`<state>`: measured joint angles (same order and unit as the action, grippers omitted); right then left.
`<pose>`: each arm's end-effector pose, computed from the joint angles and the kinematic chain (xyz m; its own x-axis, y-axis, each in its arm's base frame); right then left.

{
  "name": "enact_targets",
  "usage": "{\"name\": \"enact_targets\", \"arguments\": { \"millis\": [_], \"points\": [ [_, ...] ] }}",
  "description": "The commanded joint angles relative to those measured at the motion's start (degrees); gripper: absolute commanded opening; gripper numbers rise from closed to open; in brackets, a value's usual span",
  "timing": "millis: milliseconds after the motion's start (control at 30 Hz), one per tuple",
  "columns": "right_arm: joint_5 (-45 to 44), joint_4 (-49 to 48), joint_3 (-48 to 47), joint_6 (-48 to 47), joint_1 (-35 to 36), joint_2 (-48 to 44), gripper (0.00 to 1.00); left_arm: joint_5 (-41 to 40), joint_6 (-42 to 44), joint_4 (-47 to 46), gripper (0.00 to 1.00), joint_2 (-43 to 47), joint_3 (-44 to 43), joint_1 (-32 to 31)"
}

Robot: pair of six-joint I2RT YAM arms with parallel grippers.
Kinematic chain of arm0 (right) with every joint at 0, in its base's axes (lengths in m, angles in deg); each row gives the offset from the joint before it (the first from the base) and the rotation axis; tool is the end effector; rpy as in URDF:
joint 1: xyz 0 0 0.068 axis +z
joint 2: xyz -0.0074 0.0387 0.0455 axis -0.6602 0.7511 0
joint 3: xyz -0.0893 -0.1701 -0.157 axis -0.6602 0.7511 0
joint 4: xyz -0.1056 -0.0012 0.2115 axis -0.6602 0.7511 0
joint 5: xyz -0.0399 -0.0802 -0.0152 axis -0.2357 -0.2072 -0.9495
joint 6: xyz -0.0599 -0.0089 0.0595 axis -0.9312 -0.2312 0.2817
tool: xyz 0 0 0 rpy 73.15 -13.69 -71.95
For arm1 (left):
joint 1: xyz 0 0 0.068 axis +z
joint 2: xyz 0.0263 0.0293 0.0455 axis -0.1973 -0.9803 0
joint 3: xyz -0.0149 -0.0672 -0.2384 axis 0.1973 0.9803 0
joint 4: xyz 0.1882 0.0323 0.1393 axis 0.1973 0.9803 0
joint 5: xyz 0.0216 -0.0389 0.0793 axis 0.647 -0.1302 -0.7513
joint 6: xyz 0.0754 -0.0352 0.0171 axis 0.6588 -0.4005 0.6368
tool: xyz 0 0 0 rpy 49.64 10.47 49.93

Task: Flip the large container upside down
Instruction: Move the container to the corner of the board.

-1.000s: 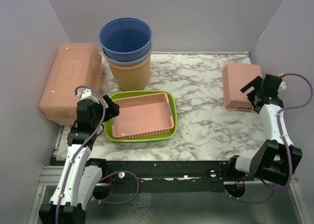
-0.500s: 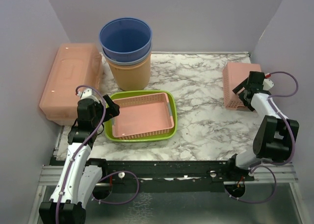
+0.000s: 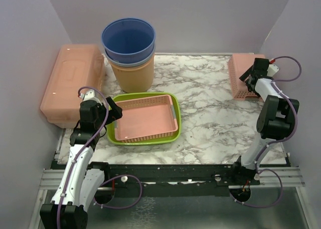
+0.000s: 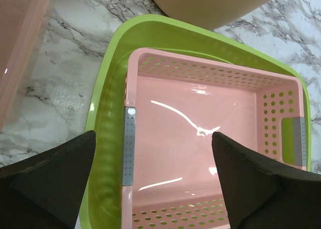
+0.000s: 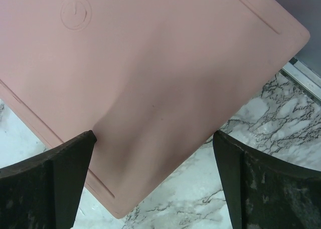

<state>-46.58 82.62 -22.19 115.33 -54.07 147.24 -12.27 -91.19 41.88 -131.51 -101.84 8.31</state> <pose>0.3892 -0.1148 0.1832 -0.3686 0.5830 -0.7240 0.7432 0.6527 0.1471 0.1940 -0.0143 0.2305 -0.4907 -0.4403 -0.7519 -0.1480 0.8925 -0.4260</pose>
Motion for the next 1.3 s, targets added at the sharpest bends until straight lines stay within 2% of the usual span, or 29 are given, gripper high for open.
{"name": "enact_targets", "arguments": {
  "millis": [0,267,533,767,1267],
  "points": [
    [-1.7,-1.1,-0.2,-2.3,-0.1,1.8,1.0,-1.3,0.4,-0.6,0.99,0.2,0.5,0.3],
    [-1.5,0.2,-6.3,-3.8,-0.2,7.1,1.0,-1.2,0.5,-0.5,0.99,0.5,0.5,0.3],
    [1.7,-2.3,-7.5,-4.6,-0.1,8.2,1.0,-1.1,0.4,-0.6,0.99,0.7,0.5,0.3],
    [1.2,0.4,-11.8,-4.2,0.0,10.5,1.0,-0.7,0.4,-0.6,0.99,0.2,0.5,0.3],
    [6.2,0.2,-8.2,-5.4,-0.1,3.2,1.0,0.4,0.6,-0.6,0.99,0.0,0.5,0.3]
  ]
}}
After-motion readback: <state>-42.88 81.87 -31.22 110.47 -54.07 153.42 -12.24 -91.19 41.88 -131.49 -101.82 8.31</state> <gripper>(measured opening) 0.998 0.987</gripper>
